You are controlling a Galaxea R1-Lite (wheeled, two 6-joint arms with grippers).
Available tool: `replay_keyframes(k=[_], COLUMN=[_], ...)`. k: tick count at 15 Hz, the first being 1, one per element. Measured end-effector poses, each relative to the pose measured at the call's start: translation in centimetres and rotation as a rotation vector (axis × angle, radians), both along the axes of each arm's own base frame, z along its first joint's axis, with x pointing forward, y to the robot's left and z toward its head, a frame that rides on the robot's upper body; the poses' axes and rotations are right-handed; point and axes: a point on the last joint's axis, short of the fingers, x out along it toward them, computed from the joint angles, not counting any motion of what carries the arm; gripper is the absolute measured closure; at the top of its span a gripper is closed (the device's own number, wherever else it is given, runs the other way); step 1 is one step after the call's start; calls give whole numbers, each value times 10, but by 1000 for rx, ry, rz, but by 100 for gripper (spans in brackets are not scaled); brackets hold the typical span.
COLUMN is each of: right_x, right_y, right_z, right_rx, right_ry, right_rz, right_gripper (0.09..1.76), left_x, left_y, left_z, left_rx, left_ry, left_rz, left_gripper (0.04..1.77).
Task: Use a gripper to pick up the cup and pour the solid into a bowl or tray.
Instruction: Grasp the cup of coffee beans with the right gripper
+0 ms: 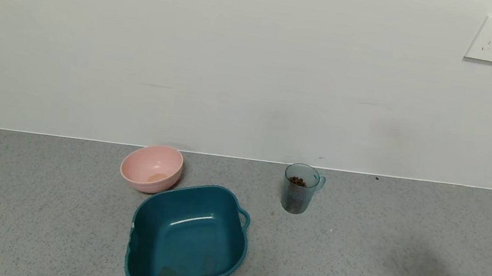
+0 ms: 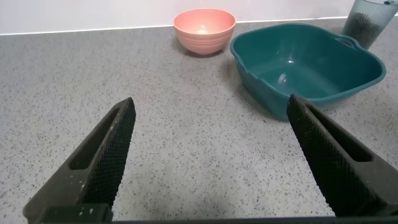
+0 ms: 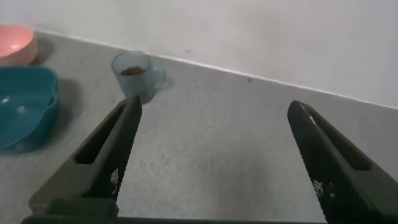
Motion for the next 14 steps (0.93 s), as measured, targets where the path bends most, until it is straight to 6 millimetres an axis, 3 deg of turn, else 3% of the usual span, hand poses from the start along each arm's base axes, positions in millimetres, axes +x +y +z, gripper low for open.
replay_keyframes(k=[6, 14], right_x=[80, 146], right_y=[55, 126], right_z=[-29, -96], right_rx=[10, -2], right_ry=[113, 200], right_rz=[117, 158], right_gripper=[14, 14], left_x=[0, 0], left_y=[0, 0], left_z=[0, 0], left_rx=[0, 0], left_ry=[0, 0], left_rz=[0, 0], left_gripper=[6, 6])
